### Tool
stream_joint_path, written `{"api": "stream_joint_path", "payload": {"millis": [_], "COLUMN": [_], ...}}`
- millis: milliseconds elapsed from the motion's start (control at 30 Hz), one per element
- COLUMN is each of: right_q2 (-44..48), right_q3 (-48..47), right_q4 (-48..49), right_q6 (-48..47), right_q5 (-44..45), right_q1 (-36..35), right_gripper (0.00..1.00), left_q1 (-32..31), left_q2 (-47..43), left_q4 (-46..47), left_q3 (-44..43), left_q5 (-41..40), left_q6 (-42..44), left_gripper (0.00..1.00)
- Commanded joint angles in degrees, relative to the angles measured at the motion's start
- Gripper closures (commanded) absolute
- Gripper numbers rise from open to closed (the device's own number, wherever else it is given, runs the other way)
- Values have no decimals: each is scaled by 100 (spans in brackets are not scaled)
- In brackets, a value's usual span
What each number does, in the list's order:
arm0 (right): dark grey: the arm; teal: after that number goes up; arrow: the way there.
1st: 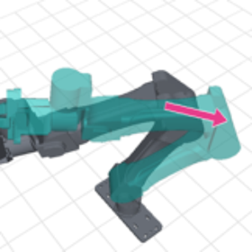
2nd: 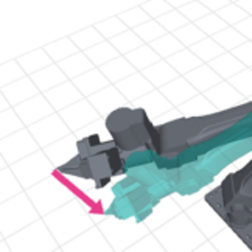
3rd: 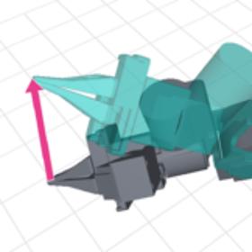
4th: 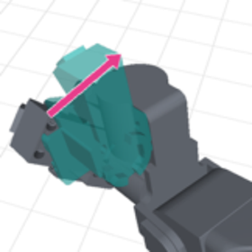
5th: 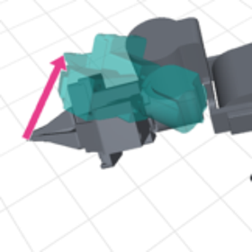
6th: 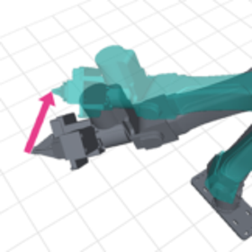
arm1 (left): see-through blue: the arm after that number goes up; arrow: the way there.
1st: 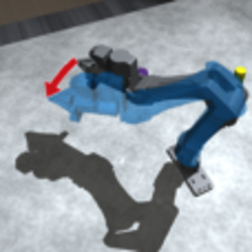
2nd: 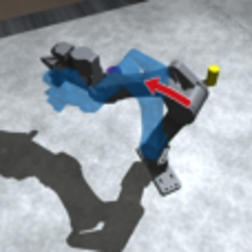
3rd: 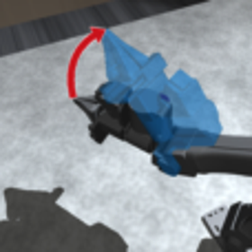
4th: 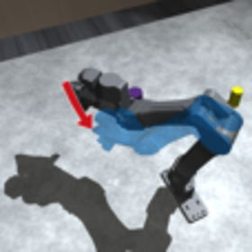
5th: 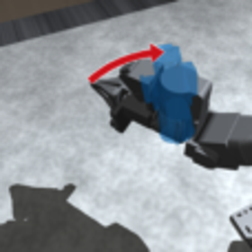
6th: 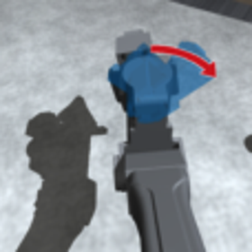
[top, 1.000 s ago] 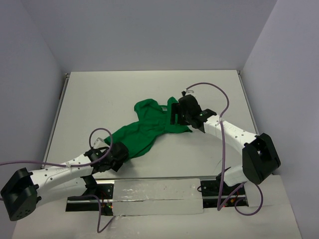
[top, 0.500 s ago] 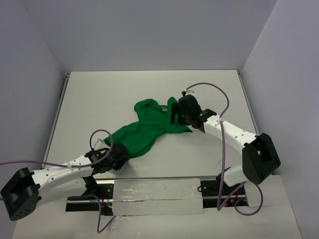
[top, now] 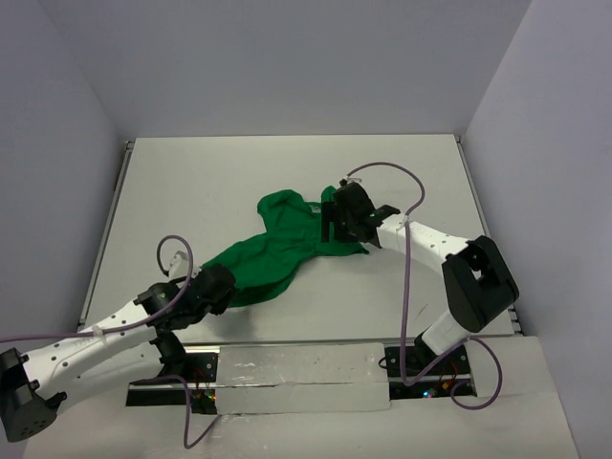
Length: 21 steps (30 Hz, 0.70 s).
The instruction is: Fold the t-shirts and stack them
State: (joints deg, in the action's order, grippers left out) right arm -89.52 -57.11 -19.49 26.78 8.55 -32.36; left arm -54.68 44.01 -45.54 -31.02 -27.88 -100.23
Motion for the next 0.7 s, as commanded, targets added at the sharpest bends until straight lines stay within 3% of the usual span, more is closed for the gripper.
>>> {"api": "stream_joint_path", "payload": {"millis": [0, 200, 300, 433, 667], "right_q2": [-232, -573, -1013, -1540, -2114], "right_q3": [-544, -834, -1467, -1846, -2279], "right_q4": [216, 266, -160, -396, -547], "right_q6": [161, 538, 827, 1099, 1265], "right_q5": [7, -124, 321, 595, 1062], "right_q1": [-15, -14, 2, -7, -10], "right_gripper": [11, 11, 12, 29, 34], "left_q1": [-17, -8, 1, 1, 10], "left_q2": [-30, 215, 309, 371, 327], "left_q4": [-610, -1021, -1030, -920, -956], "left_q3": [-839, -1988, -2083, -2057, -2095], "left_q5": [-809, -1681, -1771, -1659, -1668], "left_q6": [348, 680, 738, 821, 868], "left_gripper": [90, 90, 89, 89, 90]}}
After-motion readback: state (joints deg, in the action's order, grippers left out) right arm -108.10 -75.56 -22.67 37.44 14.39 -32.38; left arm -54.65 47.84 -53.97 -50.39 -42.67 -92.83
